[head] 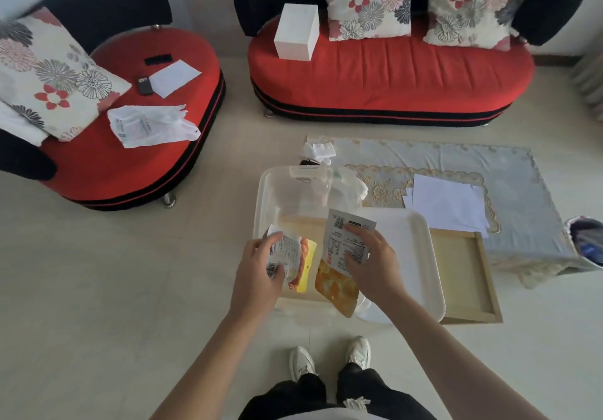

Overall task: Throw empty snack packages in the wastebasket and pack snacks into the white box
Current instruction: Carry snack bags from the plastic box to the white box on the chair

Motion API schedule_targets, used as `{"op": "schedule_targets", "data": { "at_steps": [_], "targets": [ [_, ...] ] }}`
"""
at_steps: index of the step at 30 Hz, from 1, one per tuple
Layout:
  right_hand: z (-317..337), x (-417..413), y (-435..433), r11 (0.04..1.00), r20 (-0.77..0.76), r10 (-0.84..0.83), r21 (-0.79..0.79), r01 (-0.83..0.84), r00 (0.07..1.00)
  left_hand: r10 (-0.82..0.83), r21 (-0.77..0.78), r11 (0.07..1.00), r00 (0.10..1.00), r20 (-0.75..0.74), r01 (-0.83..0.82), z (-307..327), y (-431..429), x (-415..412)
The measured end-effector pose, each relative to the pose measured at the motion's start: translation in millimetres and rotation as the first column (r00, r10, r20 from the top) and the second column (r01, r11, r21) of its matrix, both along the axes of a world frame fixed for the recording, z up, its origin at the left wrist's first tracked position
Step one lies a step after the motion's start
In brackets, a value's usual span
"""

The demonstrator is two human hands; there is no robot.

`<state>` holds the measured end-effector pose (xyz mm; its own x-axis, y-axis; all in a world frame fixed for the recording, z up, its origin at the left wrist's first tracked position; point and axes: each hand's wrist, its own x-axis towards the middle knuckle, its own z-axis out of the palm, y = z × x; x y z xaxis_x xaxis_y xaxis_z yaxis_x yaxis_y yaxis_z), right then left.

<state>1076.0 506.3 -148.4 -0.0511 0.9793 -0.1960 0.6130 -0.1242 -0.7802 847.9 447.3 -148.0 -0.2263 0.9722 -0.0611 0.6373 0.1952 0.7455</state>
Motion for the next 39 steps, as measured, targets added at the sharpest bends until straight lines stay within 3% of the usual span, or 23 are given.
{"op": "schedule_targets", "data": {
  "at_steps": [7, 12, 16, 23, 28, 32, 39],
  "targets": [
    [-16, 15, -11, 0.982, 0.159, 0.146, -0.142, -0.123, 0.976, -0.142, -0.199, 0.975, 0.96, -0.241, 0.094, -2, -1, 3],
    [-15, 29, -19, 0.981, 0.393, 0.192, -0.081, -0.174, 0.899, -0.211, -0.181, 0.973, 0.886, -0.414, 0.147, -3, -3, -1],
    [-6, 31, -23, 0.971, 0.538, 0.215, -0.027, -0.238, 0.815, -0.247, -0.164, 0.968, 0.848, -0.47, 0.192, 0, -2, 3],
    [13, 37, -37, 0.971, 0.571, 0.162, 0.052, -0.232, 0.805, -0.34, -0.134, 0.938, 0.784, -0.519, 0.318, 10, 8, 33],
    [36, 82, -57, 0.986, 0.586, 0.037, 0.109, -0.125, 0.809, -0.433, -0.122, 0.891, 0.734, -0.524, 0.438, 33, 15, 83],
    [50, 141, -84, 0.988, 0.603, -0.11, 0.152, 0.021, 0.79, -0.487, -0.119, 0.84, 0.639, -0.596, 0.529, 51, 16, 140],
    [81, 293, -199, 0.92, 0.604, -0.387, 0.21, 0.33, 0.696, -0.628, -0.07, 0.691, 0.548, -0.553, 0.72, 79, -36, 303]
  ]
}}
